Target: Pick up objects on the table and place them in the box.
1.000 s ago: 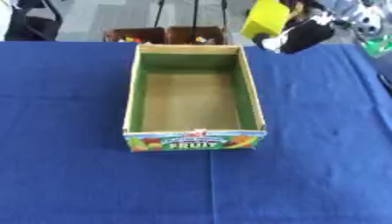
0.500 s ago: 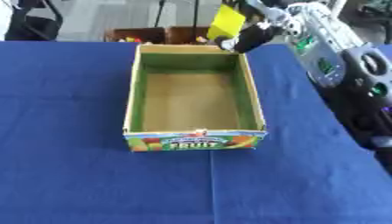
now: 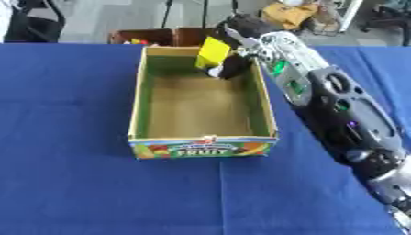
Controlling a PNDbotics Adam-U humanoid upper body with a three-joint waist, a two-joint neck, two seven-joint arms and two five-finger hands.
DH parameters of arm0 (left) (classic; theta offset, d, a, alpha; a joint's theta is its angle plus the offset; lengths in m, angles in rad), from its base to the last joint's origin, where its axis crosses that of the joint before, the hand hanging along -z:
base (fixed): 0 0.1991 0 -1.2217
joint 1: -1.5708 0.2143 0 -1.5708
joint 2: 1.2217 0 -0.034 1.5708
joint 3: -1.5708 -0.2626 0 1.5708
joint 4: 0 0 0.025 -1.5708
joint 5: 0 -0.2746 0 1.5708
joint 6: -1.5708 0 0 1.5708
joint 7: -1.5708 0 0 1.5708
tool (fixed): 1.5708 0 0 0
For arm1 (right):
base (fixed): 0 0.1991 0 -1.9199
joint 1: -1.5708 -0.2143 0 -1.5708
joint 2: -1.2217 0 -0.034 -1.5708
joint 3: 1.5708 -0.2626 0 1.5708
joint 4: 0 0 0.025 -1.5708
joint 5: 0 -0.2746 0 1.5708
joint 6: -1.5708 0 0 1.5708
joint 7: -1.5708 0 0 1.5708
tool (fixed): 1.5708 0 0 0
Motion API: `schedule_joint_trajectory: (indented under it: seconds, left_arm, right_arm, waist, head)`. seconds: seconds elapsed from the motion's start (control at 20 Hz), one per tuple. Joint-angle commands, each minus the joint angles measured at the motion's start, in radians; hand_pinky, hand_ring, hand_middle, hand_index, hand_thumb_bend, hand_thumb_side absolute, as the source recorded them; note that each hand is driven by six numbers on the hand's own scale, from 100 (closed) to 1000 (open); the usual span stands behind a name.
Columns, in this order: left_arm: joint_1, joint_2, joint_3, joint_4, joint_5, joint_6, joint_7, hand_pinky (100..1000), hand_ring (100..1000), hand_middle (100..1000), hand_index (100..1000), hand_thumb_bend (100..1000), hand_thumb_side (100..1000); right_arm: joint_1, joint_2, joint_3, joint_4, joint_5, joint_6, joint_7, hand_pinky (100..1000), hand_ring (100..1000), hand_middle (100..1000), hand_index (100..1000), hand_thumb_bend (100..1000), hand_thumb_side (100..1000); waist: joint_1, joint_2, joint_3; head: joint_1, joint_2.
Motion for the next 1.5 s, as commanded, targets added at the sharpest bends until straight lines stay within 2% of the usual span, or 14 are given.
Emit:
schedule_joint_trajectory:
  seconds: [0.05, 0.4, 0.5, 0.7, 0.75, 0.8, 1.0, 1.5]
  left_arm:
    - [-0.015, 0.006, 0.000, -0.019, 0.005, -0.002, -0.004, 589, 876, 866, 938, 100, 1000]
    - [-0.019, 0.005, 0.000, -0.019, 0.007, -0.004, -0.004, 591, 876, 866, 938, 100, 1000]
    - [-0.019, 0.004, 0.000, -0.019, 0.007, -0.004, -0.005, 591, 876, 866, 938, 100, 1000]
    - [-0.020, 0.004, 0.000, -0.019, 0.007, -0.004, -0.005, 591, 876, 866, 938, 100, 1000]
    - [-0.019, 0.005, 0.000, -0.019, 0.007, -0.004, -0.005, 591, 876, 866, 938, 100, 1000]
    - [-0.019, 0.005, 0.001, -0.019, 0.007, -0.003, -0.005, 591, 876, 866, 938, 100, 1000]
    - [-0.017, 0.005, 0.001, -0.019, 0.006, -0.002, -0.005, 591, 875, 866, 938, 100, 1000]
    - [-0.010, 0.008, 0.006, -0.019, 0.002, 0.003, 0.000, 589, 875, 867, 938, 100, 1000]
  right_arm:
    - [-0.012, 0.009, -0.008, 0.034, 0.012, -0.021, 0.000, 441, 599, 369, 493, 118, 419]
    - [-0.013, 0.032, -0.006, 0.082, -0.013, -0.114, 0.056, 532, 699, 471, 570, 192, 463]
    - [-0.014, 0.033, -0.004, 0.081, -0.023, -0.139, 0.080, 567, 748, 543, 666, 306, 557]
    - [-0.017, 0.029, -0.007, 0.069, -0.036, -0.172, 0.127, 630, 805, 650, 778, 488, 639]
    - [-0.017, 0.027, -0.009, 0.062, -0.037, -0.173, 0.134, 638, 813, 671, 801, 505, 645]
    - [-0.018, 0.025, -0.011, 0.053, -0.037, -0.172, 0.139, 648, 822, 696, 826, 525, 655]
    - [-0.020, 0.014, -0.020, 0.010, -0.034, -0.155, 0.145, 647, 819, 705, 833, 533, 681]
    - [0.007, -0.082, -0.078, -0.256, -0.049, -0.054, 0.098, 641, 809, 702, 839, 534, 732]
  waist:
    - [-0.009, -0.027, 0.006]
    - [-0.007, -0.025, 0.002]
    - [-0.006, -0.025, -0.003]
    - [-0.005, -0.027, -0.008]
    - [-0.005, -0.027, -0.009]
    - [-0.005, -0.028, -0.011]
    - [-0.004, -0.030, -0.016]
    - [0.005, -0.037, -0.039]
  head:
    - [-0.007, -0.001]
    - [-0.019, 0.012]
    - [-0.020, 0.014]
    - [-0.020, 0.015]
    - [-0.020, 0.015]
    - [-0.020, 0.015]
    - [-0.018, 0.016]
    - [-0.006, 0.017]
